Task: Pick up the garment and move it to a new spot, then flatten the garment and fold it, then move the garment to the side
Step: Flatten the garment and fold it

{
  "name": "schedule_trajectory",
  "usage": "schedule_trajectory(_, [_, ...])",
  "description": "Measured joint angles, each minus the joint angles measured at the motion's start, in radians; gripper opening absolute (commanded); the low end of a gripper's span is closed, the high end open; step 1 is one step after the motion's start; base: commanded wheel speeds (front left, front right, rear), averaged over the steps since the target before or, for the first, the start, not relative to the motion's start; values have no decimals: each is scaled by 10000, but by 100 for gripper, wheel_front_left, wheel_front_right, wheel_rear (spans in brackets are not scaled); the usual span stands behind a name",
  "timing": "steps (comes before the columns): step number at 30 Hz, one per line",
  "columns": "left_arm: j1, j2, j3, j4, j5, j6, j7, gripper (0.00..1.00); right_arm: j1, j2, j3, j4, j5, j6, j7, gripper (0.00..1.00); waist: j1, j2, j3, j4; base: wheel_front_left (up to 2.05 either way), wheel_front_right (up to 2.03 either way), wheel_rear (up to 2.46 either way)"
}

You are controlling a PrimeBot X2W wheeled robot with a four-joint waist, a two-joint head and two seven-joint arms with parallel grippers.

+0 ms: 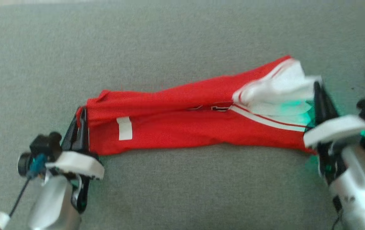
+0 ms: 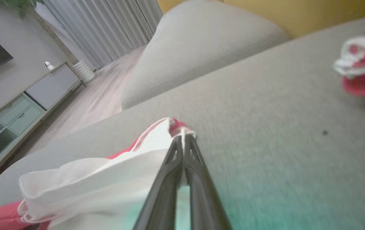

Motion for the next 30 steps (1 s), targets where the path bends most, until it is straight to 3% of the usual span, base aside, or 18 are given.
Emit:
schedule_trajectory(1, [248,-104,217,-119,77,-36,0,92,316,4,67,-127,138,0,84,0,0,0,-109,-46,0,0,0])
schedule_trajectory(2, [481,-196,399,-255,194,-38,0,100,592,17,115,-194,299,0,226,47,0,0,-220,-84,0,0,0])
schedule_trajectory(3, [667,-291,552,-286,326,-67,0,100,834,44,119,-234,405,0,305,100,-1,0,-331,-120,0,0,0])
schedule_trajectory(5, [985,-443,825,-341,616,-77,0,100,1152,59,128,-293,314,0,280,100,1,0,-525,-171,0,0,0])
schedule_trajectory(10, [1648,-851,1632,-805,1195,59,0,100,1220,-105,-182,-508,-1893,-2,-23,100,1,0,-948,-191,0,0,0])
schedule_trajectory(15, [2302,-1202,1927,-1164,1634,52,0,100,1623,871,-1005,-968,-3248,0,-48,100,2,0,-1316,-71,0,0,0])
schedule_trajectory(20, [2656,-1321,1987,-1492,1965,44,0,100,2419,1319,-1618,-1333,-4533,0,-50,100,2,0,-1692,141,0,0,0])
schedule_trajectory(30, [3529,-1348,1927,-1816,2382,54,0,100,2988,1779,-2174,-1356,-5662,0,-50,100,1,0,-2447,346,0,0,0])
